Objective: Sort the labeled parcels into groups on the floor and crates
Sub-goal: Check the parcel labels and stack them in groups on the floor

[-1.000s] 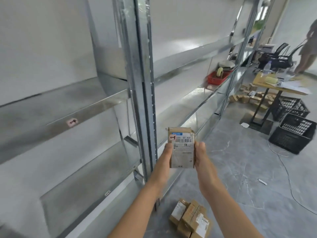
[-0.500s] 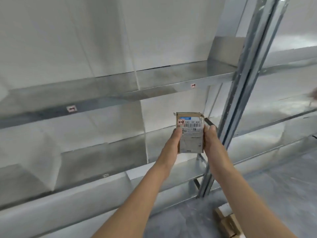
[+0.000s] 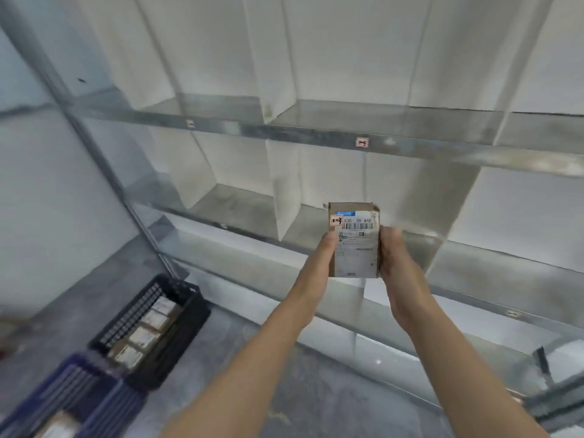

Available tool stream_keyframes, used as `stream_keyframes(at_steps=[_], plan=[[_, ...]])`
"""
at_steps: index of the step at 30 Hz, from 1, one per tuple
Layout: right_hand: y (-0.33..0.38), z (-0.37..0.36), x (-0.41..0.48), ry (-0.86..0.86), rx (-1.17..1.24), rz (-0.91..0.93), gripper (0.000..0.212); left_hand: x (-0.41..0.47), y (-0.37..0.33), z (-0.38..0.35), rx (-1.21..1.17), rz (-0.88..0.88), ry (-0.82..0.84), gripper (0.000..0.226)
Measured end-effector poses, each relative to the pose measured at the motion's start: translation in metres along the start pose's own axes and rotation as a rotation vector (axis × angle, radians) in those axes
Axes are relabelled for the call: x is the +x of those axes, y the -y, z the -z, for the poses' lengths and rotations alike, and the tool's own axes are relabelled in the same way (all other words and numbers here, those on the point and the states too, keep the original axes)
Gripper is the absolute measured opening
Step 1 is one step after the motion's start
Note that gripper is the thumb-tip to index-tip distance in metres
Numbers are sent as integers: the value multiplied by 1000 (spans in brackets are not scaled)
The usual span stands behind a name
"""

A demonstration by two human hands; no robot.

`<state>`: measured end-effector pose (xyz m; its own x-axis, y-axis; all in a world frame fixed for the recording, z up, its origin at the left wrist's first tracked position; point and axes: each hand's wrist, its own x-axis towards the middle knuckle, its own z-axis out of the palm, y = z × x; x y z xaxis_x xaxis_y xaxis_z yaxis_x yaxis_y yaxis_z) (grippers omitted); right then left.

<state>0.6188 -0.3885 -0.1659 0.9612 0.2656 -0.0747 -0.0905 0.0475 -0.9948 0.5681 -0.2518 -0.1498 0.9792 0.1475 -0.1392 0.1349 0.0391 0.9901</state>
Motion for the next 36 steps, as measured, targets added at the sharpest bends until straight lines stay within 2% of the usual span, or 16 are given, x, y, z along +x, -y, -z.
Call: stream_keyframes(at_steps=[13, 17, 22, 26, 28, 32, 36], plan=[[-41, -240, 32, 436, -127, -101, 58, -48, 44, 225, -109, 46, -393, 39], [-60, -327, 45, 511, -149, -148, 57, -52, 61, 309, -195, 115, -489, 45], [-81, -414, 61, 587, -198, -208, 54, -57, 73, 389, -273, 160, -586, 29], [-97, -467, 79, 652, -238, -247, 56, -51, 89, 438, -331, 175, -687, 35], [-107, -491, 92, 691, -244, -272, 57, -45, 100, 460, -363, 193, -747, 29], [-136, -539, 126, 728, -281, -328, 56, -24, 121, 504, -383, 224, -795, 21], [-167, -585, 172, 788, -331, -391, 55, 11, 143, 547, -407, 256, -853, 26]])
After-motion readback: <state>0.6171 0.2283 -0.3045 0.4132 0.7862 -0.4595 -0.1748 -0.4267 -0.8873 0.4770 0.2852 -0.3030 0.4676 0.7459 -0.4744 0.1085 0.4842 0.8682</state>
